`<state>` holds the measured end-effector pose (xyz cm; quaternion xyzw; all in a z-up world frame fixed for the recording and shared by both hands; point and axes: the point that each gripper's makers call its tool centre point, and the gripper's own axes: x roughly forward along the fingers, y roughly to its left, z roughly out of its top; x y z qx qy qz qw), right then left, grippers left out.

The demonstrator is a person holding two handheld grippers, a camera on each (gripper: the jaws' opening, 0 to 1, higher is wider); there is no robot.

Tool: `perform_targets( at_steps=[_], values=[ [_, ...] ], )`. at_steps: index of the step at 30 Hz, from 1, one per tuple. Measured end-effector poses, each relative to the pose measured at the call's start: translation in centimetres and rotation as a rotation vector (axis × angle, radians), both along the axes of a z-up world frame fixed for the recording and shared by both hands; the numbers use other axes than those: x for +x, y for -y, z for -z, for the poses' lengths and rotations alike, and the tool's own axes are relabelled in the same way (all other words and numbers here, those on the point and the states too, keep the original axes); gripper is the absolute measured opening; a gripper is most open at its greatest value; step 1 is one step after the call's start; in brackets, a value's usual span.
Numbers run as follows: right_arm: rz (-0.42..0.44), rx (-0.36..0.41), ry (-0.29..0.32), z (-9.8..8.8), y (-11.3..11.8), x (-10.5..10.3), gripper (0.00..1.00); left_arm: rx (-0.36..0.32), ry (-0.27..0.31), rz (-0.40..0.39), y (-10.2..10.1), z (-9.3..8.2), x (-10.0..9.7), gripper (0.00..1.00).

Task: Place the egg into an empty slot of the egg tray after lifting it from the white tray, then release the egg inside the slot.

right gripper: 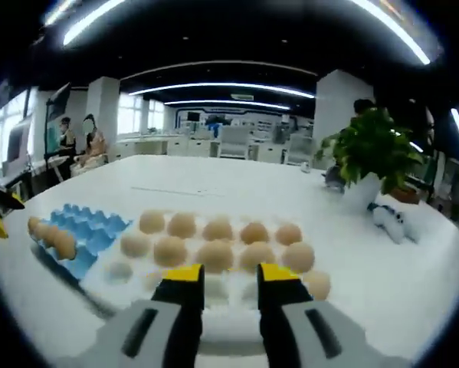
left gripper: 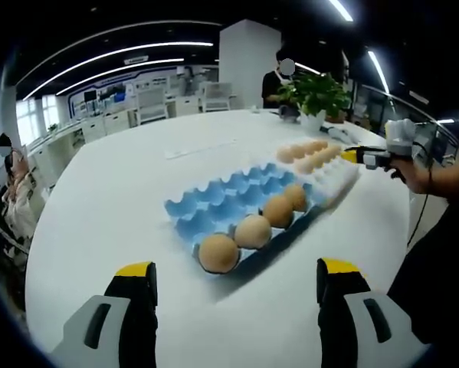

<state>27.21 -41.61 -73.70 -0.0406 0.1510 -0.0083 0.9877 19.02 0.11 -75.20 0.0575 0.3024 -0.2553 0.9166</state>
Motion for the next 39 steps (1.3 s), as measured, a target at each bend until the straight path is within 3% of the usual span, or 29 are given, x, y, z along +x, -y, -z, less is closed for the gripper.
perform_targets(
  at_steps=[1,4,7,16,28,39],
  values=[
    [0.048,0.019,-0.009,0.0,1.5,-0.1,0.28,0.0,0.0,-0.001,0.0,0.0,0.0,0.86],
    [0.085,-0.012,-0.025,0.4,4.1,0.2,0.28,0.001,-0.002,-0.006,-0.1,0.0,0.0,0.86],
    [0.107,-0.012,-0.056,1.4,5.4,0.5,0.28,0.004,-0.002,-0.002,0.0,0.0,-0.1,0.86],
    [0.091,-0.043,-0.142,3.9,5.7,1.3,0.28,0.006,-0.005,-0.019,-0.4,0.0,-0.2,0.86],
    [0.094,0.026,-0.125,4.1,6.1,1.5,0.27,0.004,-0.009,-0.026,-0.5,0.0,-0.2,0.86],
    [0.078,0.022,-0.116,3.2,6.1,1.4,0.26,-0.011,-0.004,-0.034,-0.6,-0.2,0.0,0.86]
  ],
)
